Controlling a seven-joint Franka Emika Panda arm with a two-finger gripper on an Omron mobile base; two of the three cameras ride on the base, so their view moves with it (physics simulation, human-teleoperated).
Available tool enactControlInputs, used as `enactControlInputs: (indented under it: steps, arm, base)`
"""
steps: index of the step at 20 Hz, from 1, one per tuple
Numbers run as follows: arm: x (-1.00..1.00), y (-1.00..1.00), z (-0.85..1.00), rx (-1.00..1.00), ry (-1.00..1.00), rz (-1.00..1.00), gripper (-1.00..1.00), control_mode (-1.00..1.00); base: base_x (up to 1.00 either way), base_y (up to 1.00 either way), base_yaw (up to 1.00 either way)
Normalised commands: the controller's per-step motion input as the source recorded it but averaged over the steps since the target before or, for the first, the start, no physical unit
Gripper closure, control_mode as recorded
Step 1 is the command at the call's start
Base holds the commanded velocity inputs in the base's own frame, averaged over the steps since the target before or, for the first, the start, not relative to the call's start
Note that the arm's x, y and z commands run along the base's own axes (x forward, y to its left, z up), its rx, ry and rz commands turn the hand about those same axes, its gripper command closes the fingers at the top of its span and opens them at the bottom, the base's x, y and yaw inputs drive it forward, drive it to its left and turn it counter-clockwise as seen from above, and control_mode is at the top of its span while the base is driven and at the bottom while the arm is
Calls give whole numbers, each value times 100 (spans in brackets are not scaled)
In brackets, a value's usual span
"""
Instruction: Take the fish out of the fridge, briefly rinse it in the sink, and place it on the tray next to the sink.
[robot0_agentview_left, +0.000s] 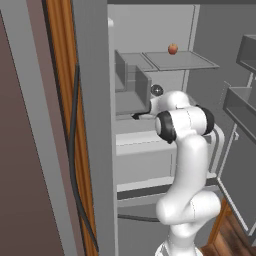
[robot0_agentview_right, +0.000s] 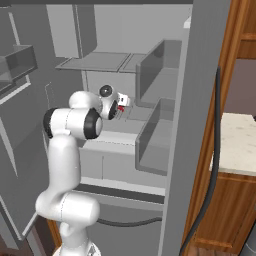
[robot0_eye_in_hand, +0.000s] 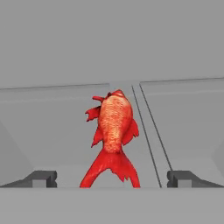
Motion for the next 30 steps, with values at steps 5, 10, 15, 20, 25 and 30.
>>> enactControlInputs:
  steps: [5,10,15,20,25,30]
  arm:
    - [11,0,-20,0,1,0,-100,-100]
    - [15,0,-6,0,2,0,-100,-100]
    - [22,0,0,0,2,0,-100,-100]
    - [25,0,-8,0,2,0,-100,-100]
    - [13,0,-24,0,0,0,-100,-100]
    - [1,0,-38,0,0,0,-100,-100]
  base:
    - [0,0,0]
    - [0,0,0]
    - [0,0,0]
    - [0,0,0]
    - [0,0,0]
    - [0,0,0]
